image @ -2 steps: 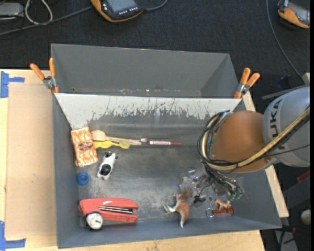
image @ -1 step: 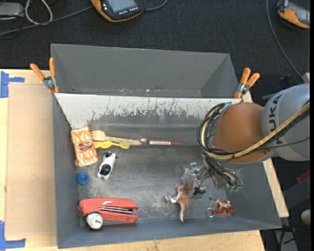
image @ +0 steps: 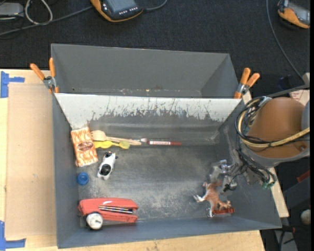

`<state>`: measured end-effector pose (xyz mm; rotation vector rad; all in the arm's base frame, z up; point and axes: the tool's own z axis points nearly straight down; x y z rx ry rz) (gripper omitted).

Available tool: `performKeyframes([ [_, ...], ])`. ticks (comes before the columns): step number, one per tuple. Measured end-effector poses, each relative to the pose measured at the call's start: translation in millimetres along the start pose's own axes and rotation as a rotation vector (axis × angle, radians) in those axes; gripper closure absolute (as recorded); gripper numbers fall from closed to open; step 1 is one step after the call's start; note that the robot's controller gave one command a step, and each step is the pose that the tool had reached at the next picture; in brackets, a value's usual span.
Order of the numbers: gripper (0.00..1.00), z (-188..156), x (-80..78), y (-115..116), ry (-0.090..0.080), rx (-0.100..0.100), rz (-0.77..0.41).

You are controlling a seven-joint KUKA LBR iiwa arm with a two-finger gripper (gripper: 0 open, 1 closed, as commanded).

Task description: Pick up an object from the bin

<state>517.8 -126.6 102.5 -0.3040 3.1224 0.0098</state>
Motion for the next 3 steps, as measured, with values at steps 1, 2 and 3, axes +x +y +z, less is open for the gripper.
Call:
performKeyframes([
  [1, 1.0, 0, 0.0, 0, 0.0, 0.0, 0.001],
  [2, 1.0, -58, -7.0, -2, 0.005, -0.003, -0.037],
  [3, 1.0, -133, -5.4, 8, 0.008, -0.005, -0.073],
])
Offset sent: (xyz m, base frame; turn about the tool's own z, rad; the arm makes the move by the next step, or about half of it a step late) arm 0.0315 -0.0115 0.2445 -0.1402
